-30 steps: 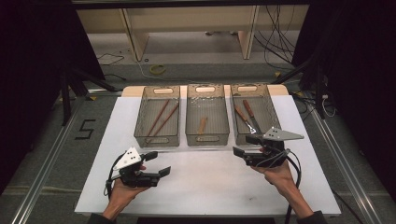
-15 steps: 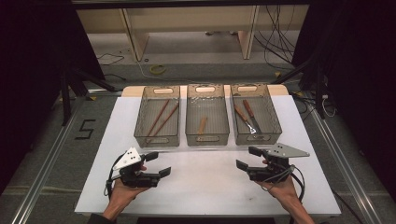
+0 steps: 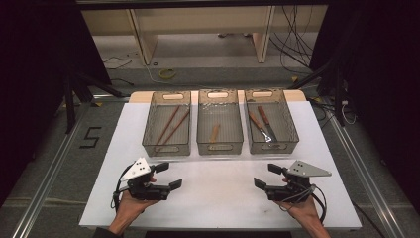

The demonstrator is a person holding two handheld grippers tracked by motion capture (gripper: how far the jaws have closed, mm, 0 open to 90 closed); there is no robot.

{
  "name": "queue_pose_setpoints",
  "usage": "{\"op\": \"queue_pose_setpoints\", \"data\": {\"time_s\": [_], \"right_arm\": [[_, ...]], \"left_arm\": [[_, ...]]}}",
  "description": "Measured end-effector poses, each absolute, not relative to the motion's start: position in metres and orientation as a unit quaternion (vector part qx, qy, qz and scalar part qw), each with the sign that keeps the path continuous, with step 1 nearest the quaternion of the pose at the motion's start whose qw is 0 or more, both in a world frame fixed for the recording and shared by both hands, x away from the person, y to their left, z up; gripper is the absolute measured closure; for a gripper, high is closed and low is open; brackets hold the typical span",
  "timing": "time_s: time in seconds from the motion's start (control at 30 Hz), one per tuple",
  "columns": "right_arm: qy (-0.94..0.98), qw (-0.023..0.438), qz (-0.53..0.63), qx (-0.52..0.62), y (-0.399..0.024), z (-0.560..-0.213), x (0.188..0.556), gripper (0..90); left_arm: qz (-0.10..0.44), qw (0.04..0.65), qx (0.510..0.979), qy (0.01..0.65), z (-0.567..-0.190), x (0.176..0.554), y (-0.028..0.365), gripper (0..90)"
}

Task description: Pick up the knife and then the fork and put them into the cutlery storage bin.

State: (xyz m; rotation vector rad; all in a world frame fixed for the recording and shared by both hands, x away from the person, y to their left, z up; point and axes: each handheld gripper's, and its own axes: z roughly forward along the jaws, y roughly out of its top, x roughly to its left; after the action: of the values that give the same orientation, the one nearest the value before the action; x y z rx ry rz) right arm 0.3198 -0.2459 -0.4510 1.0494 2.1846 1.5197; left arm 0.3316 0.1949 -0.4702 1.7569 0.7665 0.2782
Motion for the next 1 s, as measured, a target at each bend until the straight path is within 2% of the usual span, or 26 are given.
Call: {"op": "queue_pose_setpoints", "data": {"time_s": [1.0], "right_arm": [[0.757, 0.145, 0.521, 0.367, -0.2485, -0.4534, 0.3228, 22.9]], "left_arm": [[0.119, 0.565, 0.748, 0.327, -0.4705, 0.3328, 0.195, 17.3]]}}
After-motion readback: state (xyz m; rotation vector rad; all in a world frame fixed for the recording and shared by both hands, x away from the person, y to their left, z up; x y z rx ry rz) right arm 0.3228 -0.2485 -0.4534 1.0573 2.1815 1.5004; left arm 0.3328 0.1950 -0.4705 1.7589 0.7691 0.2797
